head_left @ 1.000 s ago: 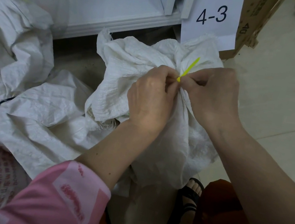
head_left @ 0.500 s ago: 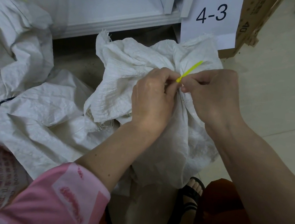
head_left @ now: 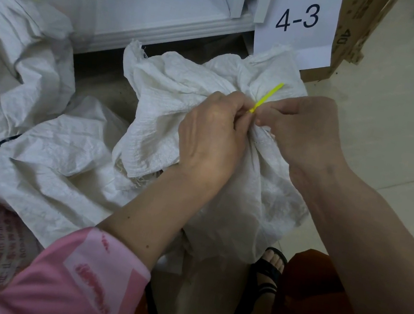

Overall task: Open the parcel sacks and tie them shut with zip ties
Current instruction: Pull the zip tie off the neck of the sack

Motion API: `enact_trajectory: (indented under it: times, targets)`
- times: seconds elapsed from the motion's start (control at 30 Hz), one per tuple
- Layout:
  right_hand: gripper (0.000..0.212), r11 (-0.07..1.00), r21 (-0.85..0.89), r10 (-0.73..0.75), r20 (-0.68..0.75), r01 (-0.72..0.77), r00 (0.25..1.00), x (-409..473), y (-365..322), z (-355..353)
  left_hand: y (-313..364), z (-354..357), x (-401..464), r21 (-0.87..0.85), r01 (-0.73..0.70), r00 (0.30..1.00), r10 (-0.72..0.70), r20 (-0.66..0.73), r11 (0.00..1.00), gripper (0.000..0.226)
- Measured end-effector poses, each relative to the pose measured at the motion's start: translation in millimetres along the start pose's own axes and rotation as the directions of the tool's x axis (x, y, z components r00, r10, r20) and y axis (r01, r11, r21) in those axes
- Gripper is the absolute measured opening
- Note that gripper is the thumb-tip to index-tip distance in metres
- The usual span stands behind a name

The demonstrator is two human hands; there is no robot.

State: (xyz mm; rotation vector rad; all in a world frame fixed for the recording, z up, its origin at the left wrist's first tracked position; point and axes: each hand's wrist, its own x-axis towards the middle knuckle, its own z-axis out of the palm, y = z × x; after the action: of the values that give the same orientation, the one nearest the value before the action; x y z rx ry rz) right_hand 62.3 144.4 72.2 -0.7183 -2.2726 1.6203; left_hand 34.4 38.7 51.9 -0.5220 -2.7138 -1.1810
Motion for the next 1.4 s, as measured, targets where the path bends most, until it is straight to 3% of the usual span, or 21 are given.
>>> enact_trajectory:
  times: [0.2, 0.53, 0.77, 1.03, 1.4]
  targets:
    - [0.020, 0.987, -0.130, -0.096, -0.024, 0.092, 0.995, 4.4, 5.1, 7.1, 2.0, -1.6, 1.5, -0.039, 0.190, 0.981, -0.191, -0.042, 0.981, 0.007]
    - [0.019, 0.999, -0.026, -0.045, -0.003, 0.045, 0.999, 1.2, 0.9, 5.4, -1.5, -0.8, 0.6, -0.003, 0.121, 0.993, -0.121, 0.011, 0.993, 0.008]
    - [0.017, 0.960, -0.241, -0.160, -0.065, 0.140, 0.985, 5.5, 5.8, 7.8, -0.5, 0.1, -0.7, -0.075, 0.133, 0.990, -0.136, -0.040, 0.988, 0.010]
    - [0.017, 0.895, -0.351, -0.295, -0.001, 0.276, 0.956, 4.0, 1.6, 3.9, 2.8, -3.1, -1.7, -0.075, 0.141, 0.988, -0.145, -0.047, 0.987, 0.011]
    - [0.015, 0.987, -0.135, -0.078, 0.073, 0.088, 0.994, 4.2, -1.4, -0.4, -1.1, 0.6, -2.4, -0.129, 0.088, 0.996, -0.090, -0.010, 0.988, 0.004]
